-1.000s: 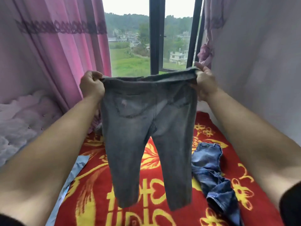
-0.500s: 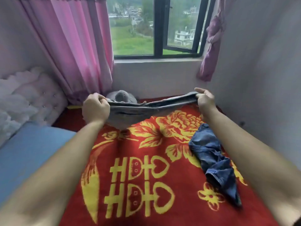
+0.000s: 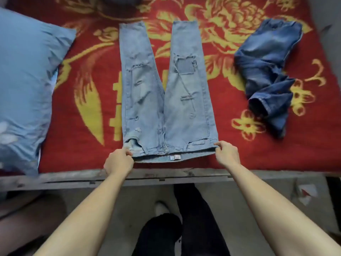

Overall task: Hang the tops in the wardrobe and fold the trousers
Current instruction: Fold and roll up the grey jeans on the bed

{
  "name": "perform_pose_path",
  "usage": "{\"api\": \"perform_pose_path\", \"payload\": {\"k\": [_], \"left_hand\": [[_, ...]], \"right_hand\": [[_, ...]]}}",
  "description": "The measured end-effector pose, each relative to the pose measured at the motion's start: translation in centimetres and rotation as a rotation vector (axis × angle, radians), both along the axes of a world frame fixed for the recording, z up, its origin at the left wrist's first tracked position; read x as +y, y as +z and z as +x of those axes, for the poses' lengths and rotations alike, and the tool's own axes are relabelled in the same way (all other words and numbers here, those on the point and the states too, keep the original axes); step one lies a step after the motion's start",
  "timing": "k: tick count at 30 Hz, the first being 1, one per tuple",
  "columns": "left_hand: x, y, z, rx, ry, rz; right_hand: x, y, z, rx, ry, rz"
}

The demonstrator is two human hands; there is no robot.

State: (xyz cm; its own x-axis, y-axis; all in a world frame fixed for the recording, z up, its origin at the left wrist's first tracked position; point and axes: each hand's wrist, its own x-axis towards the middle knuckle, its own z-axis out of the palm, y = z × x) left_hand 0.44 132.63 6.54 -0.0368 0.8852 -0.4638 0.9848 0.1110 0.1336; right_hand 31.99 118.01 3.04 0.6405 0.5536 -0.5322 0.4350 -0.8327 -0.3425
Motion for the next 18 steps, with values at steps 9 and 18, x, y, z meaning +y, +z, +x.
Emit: {"api": "perform_pose_path", "payload": {"k": [9,18], "left_hand": [[-4.5,-10.4,-1.8,0.261,-0.394,-0.081],[-4.3,-16.9,2.3,0.093,-0.779,0.041]], "right_hand": [[-5.3,-7.9,-1.6,-0.293,0.596,-0.32],[-2.5,-13.2,-4.4,-0.367,0.873,-0.225]]}}
